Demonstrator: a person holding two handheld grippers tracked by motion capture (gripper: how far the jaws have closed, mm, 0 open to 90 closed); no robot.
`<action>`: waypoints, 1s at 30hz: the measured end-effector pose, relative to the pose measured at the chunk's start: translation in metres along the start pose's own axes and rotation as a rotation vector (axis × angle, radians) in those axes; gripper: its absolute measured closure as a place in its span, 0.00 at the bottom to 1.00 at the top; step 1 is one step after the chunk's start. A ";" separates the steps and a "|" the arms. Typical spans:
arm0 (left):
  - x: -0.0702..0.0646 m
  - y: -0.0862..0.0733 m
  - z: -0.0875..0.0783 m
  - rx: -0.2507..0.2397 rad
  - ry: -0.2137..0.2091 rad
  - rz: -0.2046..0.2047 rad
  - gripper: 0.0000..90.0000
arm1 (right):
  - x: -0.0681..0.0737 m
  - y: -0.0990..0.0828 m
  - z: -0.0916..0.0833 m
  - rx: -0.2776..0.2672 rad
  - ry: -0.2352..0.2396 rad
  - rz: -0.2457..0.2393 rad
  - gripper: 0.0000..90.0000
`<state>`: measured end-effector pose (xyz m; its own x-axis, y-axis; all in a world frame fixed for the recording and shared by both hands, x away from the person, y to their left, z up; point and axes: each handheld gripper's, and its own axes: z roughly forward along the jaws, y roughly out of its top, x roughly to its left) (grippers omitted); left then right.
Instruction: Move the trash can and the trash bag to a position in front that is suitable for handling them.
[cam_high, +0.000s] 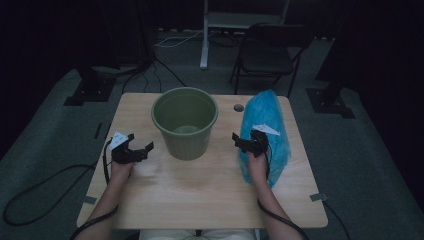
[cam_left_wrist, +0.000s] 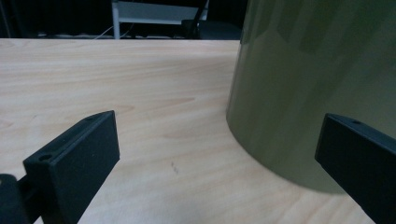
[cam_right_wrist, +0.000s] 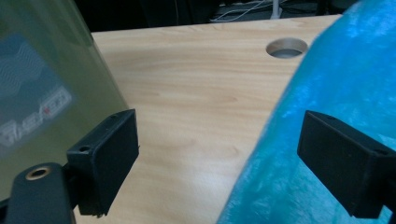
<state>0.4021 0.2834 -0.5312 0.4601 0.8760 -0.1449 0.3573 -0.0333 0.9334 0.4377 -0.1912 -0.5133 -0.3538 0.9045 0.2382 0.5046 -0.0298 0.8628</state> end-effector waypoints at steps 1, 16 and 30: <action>0.001 0.002 0.004 0.003 0.005 0.004 0.00 | 0.001 0.003 0.003 -0.001 0.003 0.004 0.14; 0.004 0.028 0.035 -0.004 -0.002 -0.021 0.00 | 0.020 0.046 0.057 0.017 0.000 0.042 0.14; 0.008 0.040 0.052 0.027 0.018 -0.037 0.00 | 0.036 0.050 0.088 0.059 0.044 0.031 0.14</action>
<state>0.4623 0.2640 -0.5119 0.4313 0.8855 -0.1727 0.3952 -0.0134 0.9185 0.5192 -0.1232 -0.5011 -0.3713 0.8837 0.2850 0.5611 -0.0310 0.8272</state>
